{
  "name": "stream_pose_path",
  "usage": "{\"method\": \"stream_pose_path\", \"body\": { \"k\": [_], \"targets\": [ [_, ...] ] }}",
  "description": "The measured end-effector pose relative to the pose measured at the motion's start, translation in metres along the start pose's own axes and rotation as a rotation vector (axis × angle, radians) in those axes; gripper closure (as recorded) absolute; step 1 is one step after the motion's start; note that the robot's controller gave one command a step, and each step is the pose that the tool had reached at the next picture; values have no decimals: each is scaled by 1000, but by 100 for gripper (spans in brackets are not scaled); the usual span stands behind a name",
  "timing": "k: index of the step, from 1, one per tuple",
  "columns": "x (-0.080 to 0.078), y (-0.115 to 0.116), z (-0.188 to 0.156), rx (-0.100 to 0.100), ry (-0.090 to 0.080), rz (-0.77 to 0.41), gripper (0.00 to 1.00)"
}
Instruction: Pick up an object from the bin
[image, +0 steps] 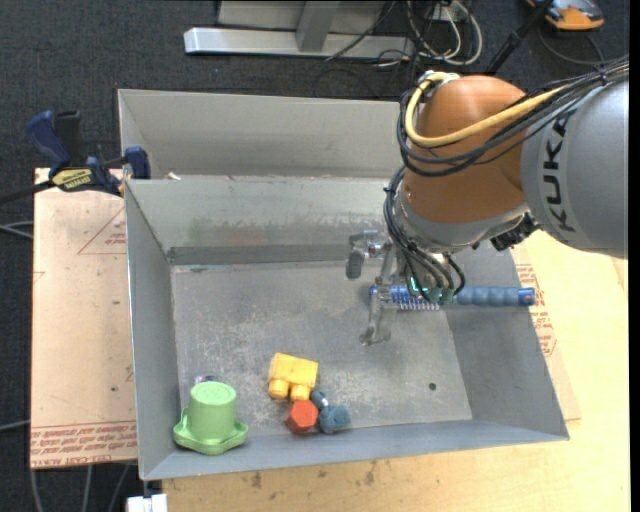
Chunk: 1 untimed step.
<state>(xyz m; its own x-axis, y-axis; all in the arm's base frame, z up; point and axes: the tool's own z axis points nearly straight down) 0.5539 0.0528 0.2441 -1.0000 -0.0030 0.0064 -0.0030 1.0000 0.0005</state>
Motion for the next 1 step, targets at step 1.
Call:
{"method": "stream_pose_path", "body": {
  "k": [1],
  "targets": [
    [41, 49, 110, 0, -2, -486, 0]
  ]
}}
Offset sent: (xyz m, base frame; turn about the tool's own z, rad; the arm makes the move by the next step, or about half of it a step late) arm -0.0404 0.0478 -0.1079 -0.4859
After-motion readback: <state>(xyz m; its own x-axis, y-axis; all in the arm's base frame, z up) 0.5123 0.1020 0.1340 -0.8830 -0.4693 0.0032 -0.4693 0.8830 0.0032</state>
